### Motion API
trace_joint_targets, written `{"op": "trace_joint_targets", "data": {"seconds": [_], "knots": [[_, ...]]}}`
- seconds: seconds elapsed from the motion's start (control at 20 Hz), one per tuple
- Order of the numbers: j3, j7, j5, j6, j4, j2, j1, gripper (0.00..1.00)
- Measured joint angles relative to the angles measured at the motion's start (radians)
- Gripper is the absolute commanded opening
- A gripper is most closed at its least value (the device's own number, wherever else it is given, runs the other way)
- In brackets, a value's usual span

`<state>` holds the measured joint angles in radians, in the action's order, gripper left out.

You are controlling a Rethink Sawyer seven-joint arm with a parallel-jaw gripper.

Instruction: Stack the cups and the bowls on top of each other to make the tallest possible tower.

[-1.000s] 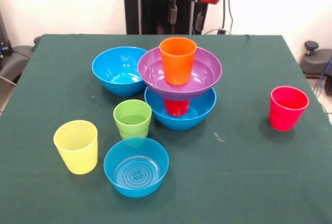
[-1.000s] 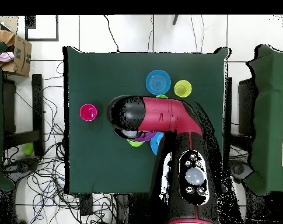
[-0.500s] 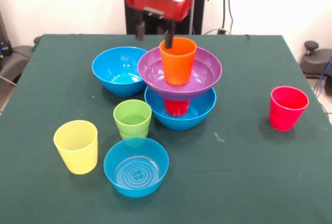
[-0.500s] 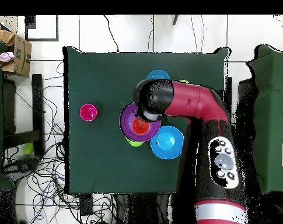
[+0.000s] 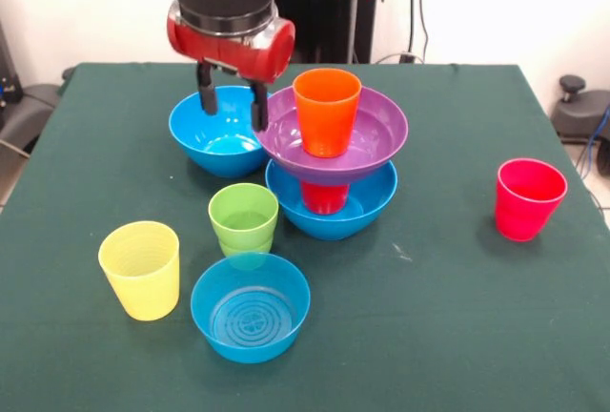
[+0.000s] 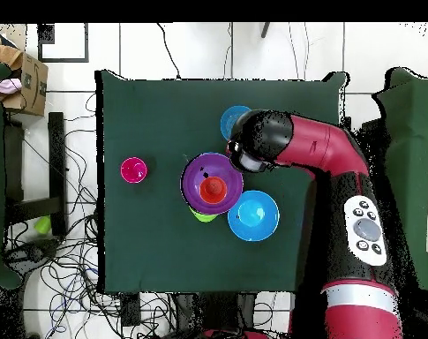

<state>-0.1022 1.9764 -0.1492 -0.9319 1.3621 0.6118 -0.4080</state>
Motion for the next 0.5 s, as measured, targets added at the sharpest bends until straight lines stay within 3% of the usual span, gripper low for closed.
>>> {"op": "trace_joint_targets", "data": {"seconds": [0.5], "knots": [[-0.020, 0.000, -0.002, 0.000, -0.048, -0.046, 0.025, 1.00]]}}
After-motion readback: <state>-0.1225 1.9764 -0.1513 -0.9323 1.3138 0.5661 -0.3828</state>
